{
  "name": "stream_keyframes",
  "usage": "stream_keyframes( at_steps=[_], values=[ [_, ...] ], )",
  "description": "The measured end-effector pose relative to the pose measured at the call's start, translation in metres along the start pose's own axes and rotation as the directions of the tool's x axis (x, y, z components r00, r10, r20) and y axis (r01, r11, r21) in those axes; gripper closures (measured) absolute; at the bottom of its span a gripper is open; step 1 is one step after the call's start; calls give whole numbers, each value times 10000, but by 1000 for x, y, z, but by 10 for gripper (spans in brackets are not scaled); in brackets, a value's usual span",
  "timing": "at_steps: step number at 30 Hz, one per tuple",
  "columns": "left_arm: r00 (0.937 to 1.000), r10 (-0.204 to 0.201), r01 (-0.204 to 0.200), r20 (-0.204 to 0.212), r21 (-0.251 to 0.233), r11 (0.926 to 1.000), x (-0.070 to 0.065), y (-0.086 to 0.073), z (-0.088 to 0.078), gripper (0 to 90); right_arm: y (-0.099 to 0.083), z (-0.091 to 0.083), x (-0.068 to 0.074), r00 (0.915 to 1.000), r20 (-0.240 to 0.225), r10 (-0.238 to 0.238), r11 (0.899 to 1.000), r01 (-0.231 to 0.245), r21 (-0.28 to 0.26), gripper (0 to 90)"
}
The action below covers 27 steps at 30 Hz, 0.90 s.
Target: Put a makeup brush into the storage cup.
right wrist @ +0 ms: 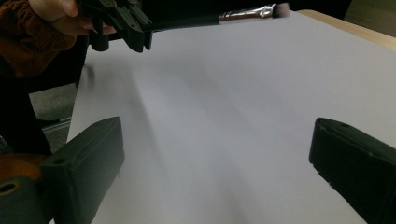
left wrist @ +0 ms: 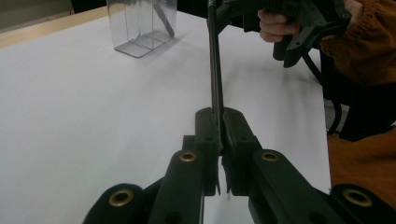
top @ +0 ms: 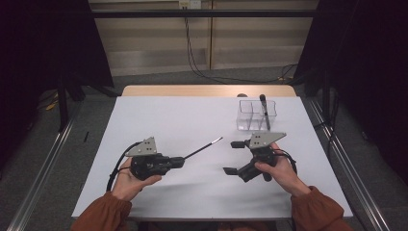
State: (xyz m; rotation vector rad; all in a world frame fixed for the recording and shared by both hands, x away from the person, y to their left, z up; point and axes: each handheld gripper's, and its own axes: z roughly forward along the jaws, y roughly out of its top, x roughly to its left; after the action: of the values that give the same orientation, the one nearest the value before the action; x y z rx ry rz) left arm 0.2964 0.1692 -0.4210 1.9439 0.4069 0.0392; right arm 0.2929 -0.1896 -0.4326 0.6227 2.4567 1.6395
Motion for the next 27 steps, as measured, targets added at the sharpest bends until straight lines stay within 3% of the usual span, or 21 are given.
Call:
stream_keyframes(
  at_steps=[4,12,15,23,27],
  values=[
    [9999,80,-82,-92,-181,9998,-1,0,0,859,0,4,-1,9999,-119,5,9998,-7,-196,26],
    [9998,197,-197,-21,-456,9988,-3,-1,5,858,6,9,1,9982,-476,-369,9918,308,-1242,29],
    [9996,282,-280,24,-513,9983,-4,-1,6,858,9,8,0,9979,-649,-14,9883,-85,-1520,32],
    [9995,307,-303,52,-604,9977,-5,-2,6,858,19,15,3,9970,-762,-129,9801,-25,-1986,12],
    [9993,328,-317,182,-565,9979,-7,-2,8,858,21,20,4,9964,-830,-177,9796,7,-2009,76]
  ],
)
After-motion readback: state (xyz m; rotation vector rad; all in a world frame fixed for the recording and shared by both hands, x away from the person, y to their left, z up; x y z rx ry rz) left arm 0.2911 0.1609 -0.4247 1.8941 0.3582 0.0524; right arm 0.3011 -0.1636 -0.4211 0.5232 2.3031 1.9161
